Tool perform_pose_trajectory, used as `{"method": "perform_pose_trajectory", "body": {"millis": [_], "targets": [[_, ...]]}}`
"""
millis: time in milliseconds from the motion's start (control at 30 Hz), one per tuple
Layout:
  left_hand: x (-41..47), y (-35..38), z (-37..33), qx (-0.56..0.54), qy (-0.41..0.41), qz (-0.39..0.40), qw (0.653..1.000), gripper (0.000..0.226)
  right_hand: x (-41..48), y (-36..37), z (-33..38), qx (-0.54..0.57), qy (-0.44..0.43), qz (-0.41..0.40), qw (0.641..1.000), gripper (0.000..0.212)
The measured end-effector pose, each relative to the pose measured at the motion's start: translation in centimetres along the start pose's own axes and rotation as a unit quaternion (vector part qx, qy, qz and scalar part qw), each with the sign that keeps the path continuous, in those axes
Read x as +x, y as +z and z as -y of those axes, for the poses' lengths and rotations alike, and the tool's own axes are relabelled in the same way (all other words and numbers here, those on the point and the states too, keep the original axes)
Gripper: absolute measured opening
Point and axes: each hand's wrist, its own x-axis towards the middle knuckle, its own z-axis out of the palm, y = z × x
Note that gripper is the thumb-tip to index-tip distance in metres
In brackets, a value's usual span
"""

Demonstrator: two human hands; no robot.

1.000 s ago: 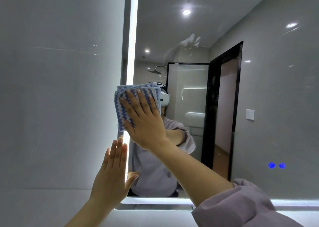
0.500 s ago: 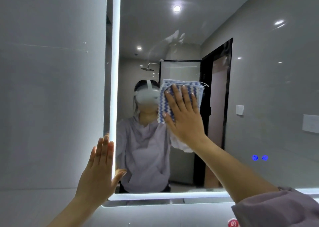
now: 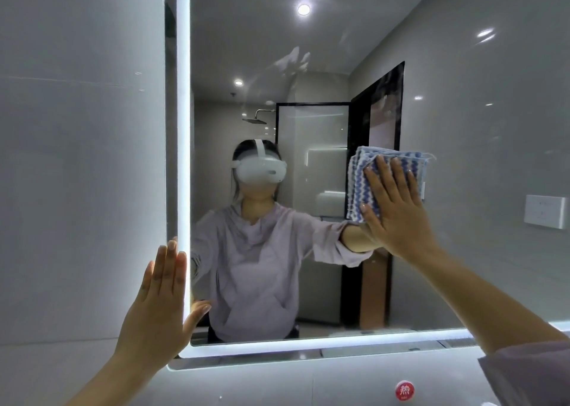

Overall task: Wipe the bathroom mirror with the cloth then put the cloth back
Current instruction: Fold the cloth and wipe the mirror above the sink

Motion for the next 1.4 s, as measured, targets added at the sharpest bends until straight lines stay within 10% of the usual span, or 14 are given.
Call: {"method": "perform_pose_trajectory", "body": {"millis": [733, 1400], "targets": [[0.1, -0.1, -0.2, -0.002, -0.008, 0.014, 1.0, 0.093, -0.9, -0.9, -1.4, 0.057, 0.156, -0.037, 0.985, 0.066], [0.1, -0.2, -0.1, -0.032, -0.025, 0.028, 0.999, 0.09, 11.2, -1.9, 19.1, 0.071, -0.025, -0.043, 0.996, 0.062]]}}
